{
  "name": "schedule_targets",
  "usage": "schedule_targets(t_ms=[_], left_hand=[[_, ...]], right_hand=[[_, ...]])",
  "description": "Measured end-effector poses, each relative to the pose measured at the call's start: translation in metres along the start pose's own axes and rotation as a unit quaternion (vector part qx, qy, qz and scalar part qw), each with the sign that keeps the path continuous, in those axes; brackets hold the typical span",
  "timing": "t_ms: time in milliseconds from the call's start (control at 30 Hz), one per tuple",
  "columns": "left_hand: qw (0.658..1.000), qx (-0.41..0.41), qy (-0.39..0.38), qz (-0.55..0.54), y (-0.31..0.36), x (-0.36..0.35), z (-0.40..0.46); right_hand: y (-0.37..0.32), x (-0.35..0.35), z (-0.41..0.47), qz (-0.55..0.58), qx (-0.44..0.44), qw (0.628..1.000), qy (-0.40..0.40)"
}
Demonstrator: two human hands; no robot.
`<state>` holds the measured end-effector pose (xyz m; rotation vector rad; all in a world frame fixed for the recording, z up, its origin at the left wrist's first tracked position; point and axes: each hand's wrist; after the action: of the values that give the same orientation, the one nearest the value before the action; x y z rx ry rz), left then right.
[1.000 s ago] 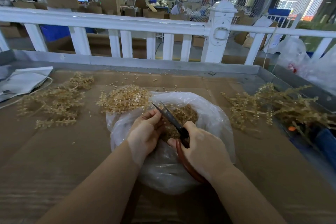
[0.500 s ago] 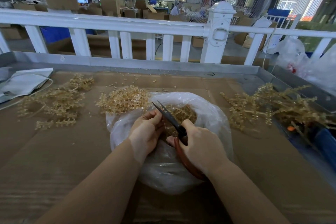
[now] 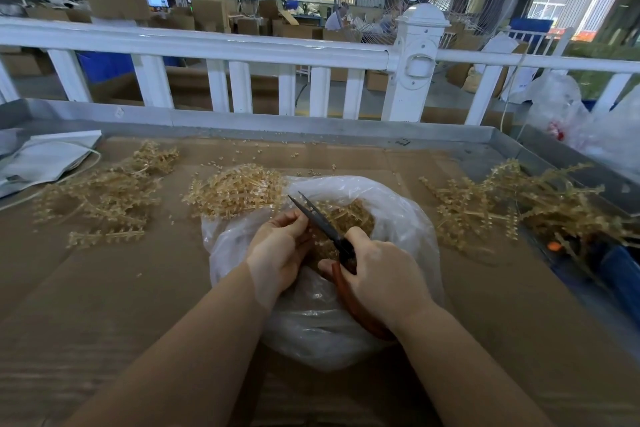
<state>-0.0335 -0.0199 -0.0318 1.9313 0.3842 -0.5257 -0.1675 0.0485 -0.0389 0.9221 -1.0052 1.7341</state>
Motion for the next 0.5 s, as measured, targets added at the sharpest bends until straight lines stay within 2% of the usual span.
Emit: schedule_targets(t_ms=[500], left_hand=[[1.0, -0.008, 0.014, 0.017, 0.006, -0.005, 0.017]], right_hand=[[0.008, -0.003, 0.016, 0.015, -0.005, 1.0, -0.017]])
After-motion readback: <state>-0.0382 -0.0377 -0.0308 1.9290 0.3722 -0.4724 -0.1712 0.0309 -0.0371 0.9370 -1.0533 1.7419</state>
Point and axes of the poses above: each hand's wrist, its own z-axis towards the middle knuckle, its own x-axis out of the back of the hand, y = z × x, and after that the axes turned 4 degrees about x, right-handed
